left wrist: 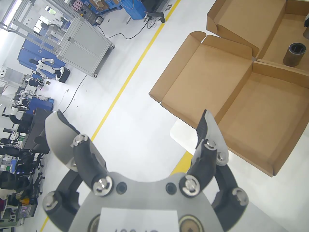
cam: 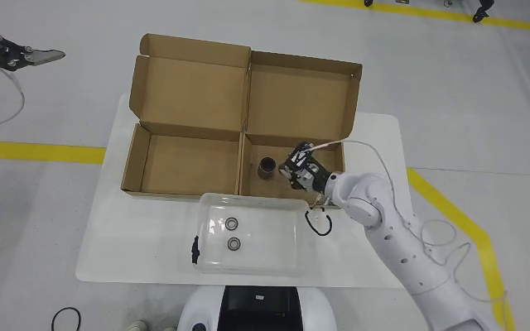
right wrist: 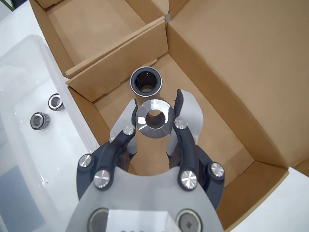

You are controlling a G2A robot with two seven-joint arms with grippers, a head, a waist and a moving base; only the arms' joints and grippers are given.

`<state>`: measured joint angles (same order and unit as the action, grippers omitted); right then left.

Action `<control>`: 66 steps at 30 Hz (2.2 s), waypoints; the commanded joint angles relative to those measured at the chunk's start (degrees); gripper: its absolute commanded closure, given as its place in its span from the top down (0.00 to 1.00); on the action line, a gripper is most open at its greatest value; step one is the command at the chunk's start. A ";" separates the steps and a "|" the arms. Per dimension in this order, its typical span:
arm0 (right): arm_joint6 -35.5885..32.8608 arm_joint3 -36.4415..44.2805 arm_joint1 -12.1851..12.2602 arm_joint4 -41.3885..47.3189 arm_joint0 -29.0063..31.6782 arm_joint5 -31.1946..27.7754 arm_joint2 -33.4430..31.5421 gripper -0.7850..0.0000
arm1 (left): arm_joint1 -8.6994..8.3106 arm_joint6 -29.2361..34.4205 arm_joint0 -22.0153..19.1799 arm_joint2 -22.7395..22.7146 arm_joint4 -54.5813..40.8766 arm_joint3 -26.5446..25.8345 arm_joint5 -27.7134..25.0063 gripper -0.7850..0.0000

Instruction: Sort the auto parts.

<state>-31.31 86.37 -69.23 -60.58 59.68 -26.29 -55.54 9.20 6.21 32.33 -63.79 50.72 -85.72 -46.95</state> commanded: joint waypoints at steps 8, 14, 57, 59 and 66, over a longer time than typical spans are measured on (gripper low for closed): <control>-5.57 -3.12 -0.97 0.95 -2.62 3.91 2.40 0.00 | 0.00 0.00 0.00 0.00 0.00 0.00 0.00 1.00; -6.55 -5.90 -1.82 1.73 -4.42 5.40 4.27 0.00 | 0.00 0.00 0.00 0.00 0.00 0.00 0.00 1.00; -12.95 16.00 -1.12 -2.64 1.26 1.84 1.61 0.42 | 0.00 0.00 0.00 0.00 0.00 0.00 0.00 1.00; -12.73 18.88 -0.90 -3.20 2.45 0.43 1.83 0.42 | 0.00 0.00 0.00 0.00 0.00 0.00 0.00 1.00; -10.18 24.43 -0.78 -5.02 5.44 -2.48 4.86 0.44 | 0.00 0.00 0.00 0.00 0.00 0.00 0.00 1.00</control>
<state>-42.15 110.37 -69.97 -65.27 64.82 -28.18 -51.45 9.20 6.21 32.33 -63.79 50.72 -85.72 -46.95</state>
